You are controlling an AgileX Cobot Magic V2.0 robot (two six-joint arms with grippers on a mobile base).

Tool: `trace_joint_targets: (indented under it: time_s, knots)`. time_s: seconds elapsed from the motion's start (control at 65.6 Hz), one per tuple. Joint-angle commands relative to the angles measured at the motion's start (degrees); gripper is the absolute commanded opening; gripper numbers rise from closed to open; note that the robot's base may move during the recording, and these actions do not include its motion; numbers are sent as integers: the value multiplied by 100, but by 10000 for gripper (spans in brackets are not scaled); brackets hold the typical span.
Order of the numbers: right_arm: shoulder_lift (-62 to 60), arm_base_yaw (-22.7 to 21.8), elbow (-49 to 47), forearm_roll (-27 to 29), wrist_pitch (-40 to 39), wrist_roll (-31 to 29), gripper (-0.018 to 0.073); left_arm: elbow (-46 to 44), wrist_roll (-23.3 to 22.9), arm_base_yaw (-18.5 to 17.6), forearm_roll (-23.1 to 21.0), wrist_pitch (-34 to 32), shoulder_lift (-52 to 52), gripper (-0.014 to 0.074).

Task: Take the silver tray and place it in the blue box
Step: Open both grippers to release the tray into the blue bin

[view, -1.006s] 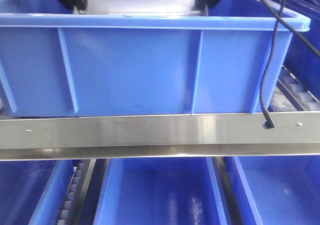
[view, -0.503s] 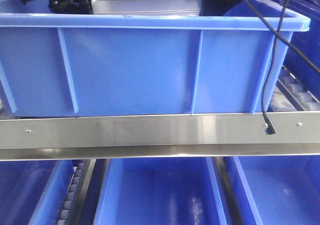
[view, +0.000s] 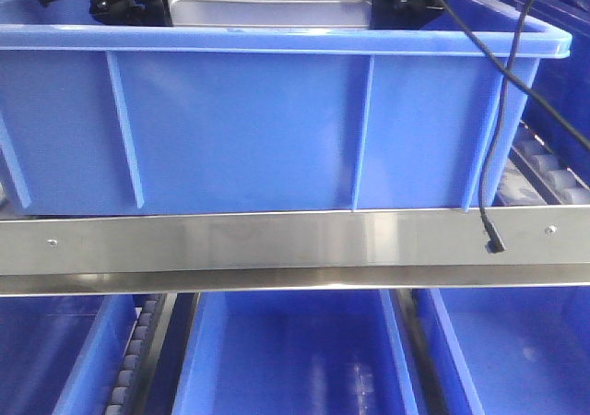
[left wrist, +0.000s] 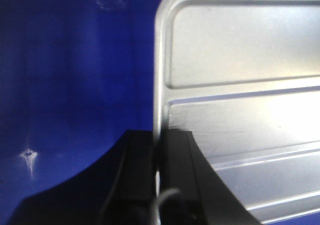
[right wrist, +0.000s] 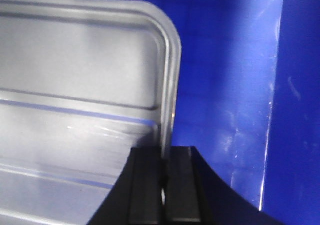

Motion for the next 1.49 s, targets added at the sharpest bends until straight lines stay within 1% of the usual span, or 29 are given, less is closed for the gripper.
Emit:
trace_joint_targets:
  time_s: [0.0,0.183,0.534,0.839,0.976,1.067,1.128,1.159,1.22,1.266,1.296,1.327,1.342,1.357,1.388,1.418,1.479]
  knots:
    - [-341,200,-237,803,-617,-84,70,-258,26,-202,-876,-554,-365,-15]
    - [-341,200,-237,803,-565,-84,70,-258,26,-202,-876,-477,-365,-15]
    - [-341,200,-243,803,-516,-84,70,-258,26,-202,-876,-638,-275,-15]
    - [-348,200,-243,803,-424,-84,70,-258,26,-202,-418,-650,-262,-14]
    - [-374,200,-243,803,-410,-84,70,-258,15,-202,-408,-704,-262,-13]
    - [-406,200,-243,803,-418,-84,74,-258,-158,-202,-408,-730,-262,-13]
    - [-417,200,-255,803,-418,-84,92,-258,-369,-202,-408,-780,-262,-13]
    - [-423,200,-263,803,-412,-84,109,-258,-381,-202,-408,-798,-262,-12]
    - [-423,200,-275,803,-412,-84,162,-258,-381,-202,-339,-807,-262,-8]
    - [-423,194,-275,803,-412,-84,217,-258,-381,-161,-301,-807,-262,-3]
    - [-423,180,-275,803,-412,-84,249,-258,-381,-146,-301,-807,-262,15]
    - [-423,161,-275,803,-406,-84,279,-258,-381,-116,-301,-794,-262,55]
    - [-423,147,-275,803,-400,-84,293,-258,-381,-86,-301,-794,-262,81]
    - [-423,132,-275,803,-382,-84,313,-258,-381,-67,-288,-794,-262,127]
    - [-423,133,-275,803,-376,-84,330,-258,-381,-32,-273,-838,-262,176]
    - [-423,88,-275,797,-384,-84,356,-258,-381,38,-237,-862,-262,273]
    - [-423,-3,-275,654,-393,-84,376,-258,-381,138,-206,-892,-262,365]
